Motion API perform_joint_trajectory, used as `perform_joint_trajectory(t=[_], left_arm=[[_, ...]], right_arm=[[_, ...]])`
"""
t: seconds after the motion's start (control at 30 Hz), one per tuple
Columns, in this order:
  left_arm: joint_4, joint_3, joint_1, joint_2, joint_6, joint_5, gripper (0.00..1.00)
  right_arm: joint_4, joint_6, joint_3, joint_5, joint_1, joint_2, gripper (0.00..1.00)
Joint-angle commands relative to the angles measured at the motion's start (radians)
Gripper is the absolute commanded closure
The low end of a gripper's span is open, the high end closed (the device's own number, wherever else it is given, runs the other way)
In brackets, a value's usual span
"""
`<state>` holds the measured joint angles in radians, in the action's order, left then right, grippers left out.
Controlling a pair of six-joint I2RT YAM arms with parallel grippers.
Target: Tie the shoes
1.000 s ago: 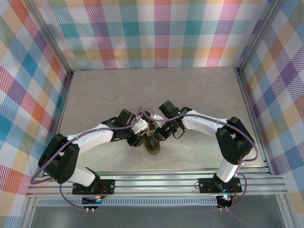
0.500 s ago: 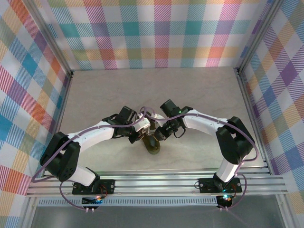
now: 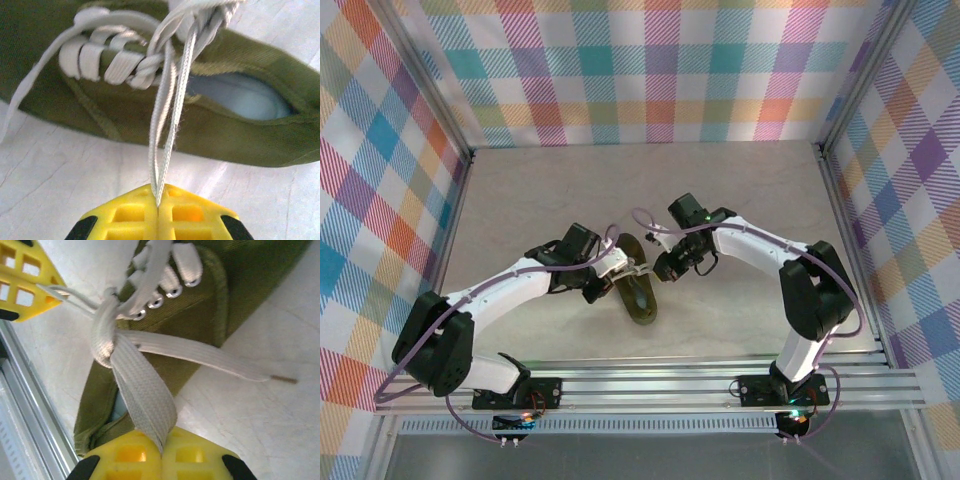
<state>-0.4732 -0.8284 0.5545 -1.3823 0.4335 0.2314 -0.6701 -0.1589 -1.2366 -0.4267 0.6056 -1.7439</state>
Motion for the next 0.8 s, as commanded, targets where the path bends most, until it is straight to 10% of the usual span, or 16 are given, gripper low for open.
perform_joint_trajectory(t=[0.0, 0.77], left_arm=[[-0.073, -0.027, -0.016, -0.035, -0.047, -0.083, 1.0], [-0.267, -0.048, -0.057, -0.077, -0.183, -0.313, 1.0]], right_arm=[[-0.082, -0.04, -0.061, 0.046, -0.022, -0.054, 1.0], [-0.127, -0.06, -0.248, 0.192, -0.082, -0.216, 1.0]])
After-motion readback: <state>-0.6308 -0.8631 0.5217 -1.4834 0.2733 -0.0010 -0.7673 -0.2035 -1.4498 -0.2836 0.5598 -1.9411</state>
